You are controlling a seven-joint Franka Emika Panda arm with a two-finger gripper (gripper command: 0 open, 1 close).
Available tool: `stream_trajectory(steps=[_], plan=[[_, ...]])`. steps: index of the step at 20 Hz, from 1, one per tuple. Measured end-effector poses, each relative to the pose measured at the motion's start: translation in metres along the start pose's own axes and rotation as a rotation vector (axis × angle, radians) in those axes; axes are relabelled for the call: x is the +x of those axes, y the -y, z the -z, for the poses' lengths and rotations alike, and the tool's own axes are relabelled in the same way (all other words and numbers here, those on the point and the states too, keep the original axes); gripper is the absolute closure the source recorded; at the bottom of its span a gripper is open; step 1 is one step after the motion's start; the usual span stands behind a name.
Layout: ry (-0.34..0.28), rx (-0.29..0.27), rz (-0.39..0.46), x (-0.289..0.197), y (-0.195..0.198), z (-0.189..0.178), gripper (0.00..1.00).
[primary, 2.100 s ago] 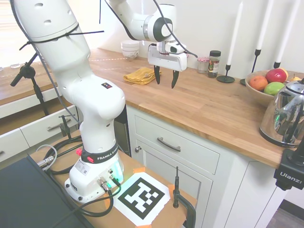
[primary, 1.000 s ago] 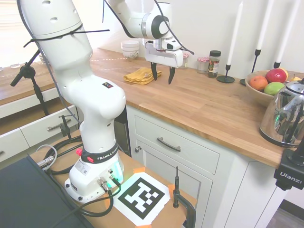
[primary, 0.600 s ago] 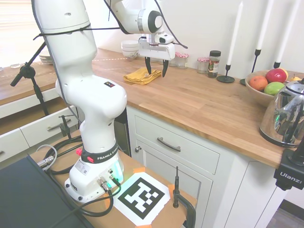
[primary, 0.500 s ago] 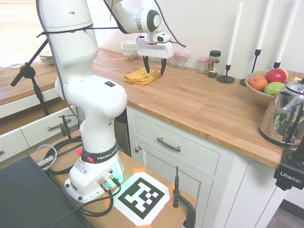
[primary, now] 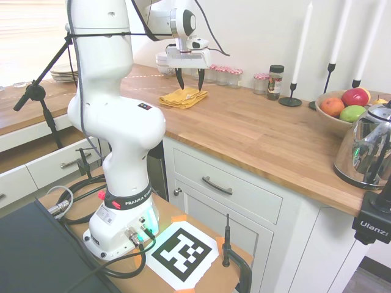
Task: Wipe the counter
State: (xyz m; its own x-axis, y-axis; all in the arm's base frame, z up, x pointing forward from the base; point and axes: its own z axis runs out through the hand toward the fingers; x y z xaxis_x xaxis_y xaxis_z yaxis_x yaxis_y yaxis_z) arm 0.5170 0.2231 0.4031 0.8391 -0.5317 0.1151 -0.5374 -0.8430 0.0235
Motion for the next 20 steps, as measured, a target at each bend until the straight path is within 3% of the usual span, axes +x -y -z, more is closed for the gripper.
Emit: stream_trajectory(steps=[10, 14, 20], plan=[[-0.020, 0.003, 0.087, -0.022, 0.056, -0.005, 0.00], [0.007, 0.009, 0.081, -0.019, 0.072, -0.010, 0.00], [0.044, -0.048, 0.026, -0.016, 0.097, -0.012, 0.00]])
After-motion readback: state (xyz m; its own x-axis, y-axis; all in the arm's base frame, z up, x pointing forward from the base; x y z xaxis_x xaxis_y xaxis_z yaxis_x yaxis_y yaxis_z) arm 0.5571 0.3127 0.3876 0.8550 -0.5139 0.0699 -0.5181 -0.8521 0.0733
